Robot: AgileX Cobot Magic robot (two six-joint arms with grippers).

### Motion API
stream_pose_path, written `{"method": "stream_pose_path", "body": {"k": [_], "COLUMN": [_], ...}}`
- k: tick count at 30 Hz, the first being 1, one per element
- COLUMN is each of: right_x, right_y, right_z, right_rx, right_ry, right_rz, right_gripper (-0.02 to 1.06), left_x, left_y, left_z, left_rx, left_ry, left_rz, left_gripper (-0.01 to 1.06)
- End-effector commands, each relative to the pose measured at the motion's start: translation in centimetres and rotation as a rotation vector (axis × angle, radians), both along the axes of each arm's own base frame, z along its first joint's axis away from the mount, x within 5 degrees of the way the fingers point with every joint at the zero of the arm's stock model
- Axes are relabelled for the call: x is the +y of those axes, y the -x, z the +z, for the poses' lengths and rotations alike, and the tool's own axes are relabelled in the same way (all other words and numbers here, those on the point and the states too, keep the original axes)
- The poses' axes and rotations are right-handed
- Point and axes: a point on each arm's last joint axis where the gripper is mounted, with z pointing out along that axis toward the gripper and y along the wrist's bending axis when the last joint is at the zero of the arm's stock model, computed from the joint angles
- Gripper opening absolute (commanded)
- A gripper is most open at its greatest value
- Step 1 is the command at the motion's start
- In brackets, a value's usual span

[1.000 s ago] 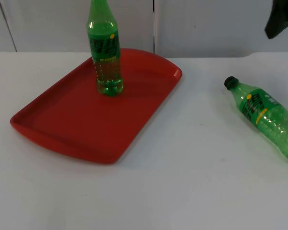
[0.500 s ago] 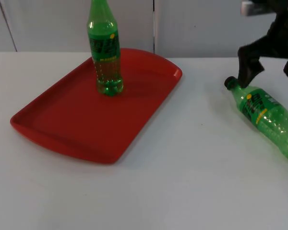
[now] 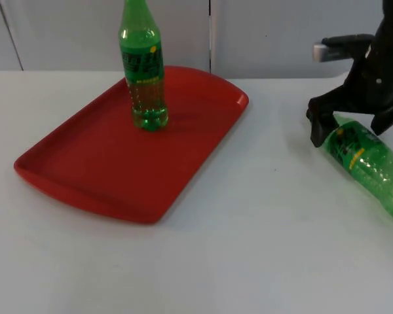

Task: Place the bottle upright on the tray.

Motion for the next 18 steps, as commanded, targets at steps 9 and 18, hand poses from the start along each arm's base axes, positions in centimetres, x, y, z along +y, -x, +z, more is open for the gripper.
{"method": "stream_pose_path", "body": {"k": [9,18], "right_x": [0.2,0.2], "right_y": [-0.2,0.0], "right_z": [-2.4,-2.5], "right_rx": [0.059,0.083], "right_ry": [0.013,0.019], "right_rz": [-0.005,-0.01], "right_gripper": [0.99,0.44], "left_x": [0.0,0.0], "left_y": [0.0,0.0], "left_z": [-0.1,-0.1], "left_rx": [0.001,0.001], "left_ry": [0.012,0.012], "left_rz": [-0.004,-0.004], "left_gripper": [0.98,0.98]}}
